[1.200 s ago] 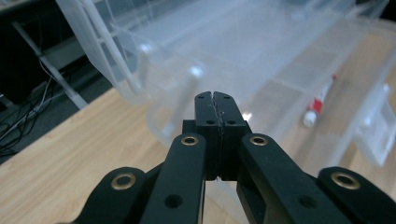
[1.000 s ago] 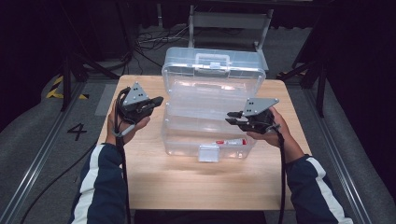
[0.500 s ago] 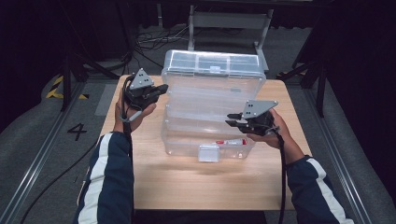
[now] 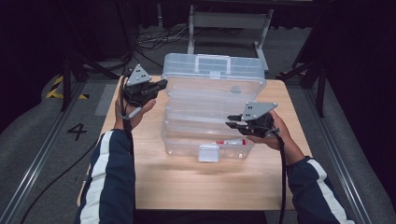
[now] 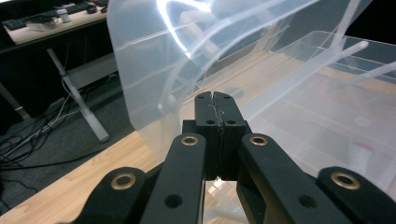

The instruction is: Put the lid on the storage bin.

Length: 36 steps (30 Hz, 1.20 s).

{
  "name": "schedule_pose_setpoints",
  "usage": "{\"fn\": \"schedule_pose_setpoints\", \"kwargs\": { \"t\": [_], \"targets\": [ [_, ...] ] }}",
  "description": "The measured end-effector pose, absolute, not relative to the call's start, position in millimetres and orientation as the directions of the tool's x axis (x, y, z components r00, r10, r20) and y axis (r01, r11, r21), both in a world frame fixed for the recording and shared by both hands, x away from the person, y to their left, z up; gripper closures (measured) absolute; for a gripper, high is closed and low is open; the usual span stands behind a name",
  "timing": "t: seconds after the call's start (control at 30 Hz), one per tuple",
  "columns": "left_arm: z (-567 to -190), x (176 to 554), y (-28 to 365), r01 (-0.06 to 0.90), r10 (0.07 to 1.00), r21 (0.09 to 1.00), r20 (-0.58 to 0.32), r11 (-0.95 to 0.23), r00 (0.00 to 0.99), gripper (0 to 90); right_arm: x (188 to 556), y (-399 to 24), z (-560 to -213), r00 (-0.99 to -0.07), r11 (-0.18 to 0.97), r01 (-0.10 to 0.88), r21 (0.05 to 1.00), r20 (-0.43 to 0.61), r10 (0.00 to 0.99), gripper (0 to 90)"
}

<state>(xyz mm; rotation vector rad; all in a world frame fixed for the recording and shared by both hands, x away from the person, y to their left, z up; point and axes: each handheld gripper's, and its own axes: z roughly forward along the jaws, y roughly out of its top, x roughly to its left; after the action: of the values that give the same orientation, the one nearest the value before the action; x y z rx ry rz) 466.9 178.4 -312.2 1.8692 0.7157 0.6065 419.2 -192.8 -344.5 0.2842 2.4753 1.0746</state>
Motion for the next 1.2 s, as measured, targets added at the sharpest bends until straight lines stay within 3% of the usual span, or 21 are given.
{"fn": "schedule_pose_setpoints", "kwargs": {
  "t": [1.2],
  "targets": [
    [-318, 451, 179, 0.185, 0.674, 0.918, 0.112, -0.352, 0.730, 90.0, 397, -245, -339, -0.849, 0.680, 0.061, 0.730, -0.320, 0.420, 78.9]
  ]
}}
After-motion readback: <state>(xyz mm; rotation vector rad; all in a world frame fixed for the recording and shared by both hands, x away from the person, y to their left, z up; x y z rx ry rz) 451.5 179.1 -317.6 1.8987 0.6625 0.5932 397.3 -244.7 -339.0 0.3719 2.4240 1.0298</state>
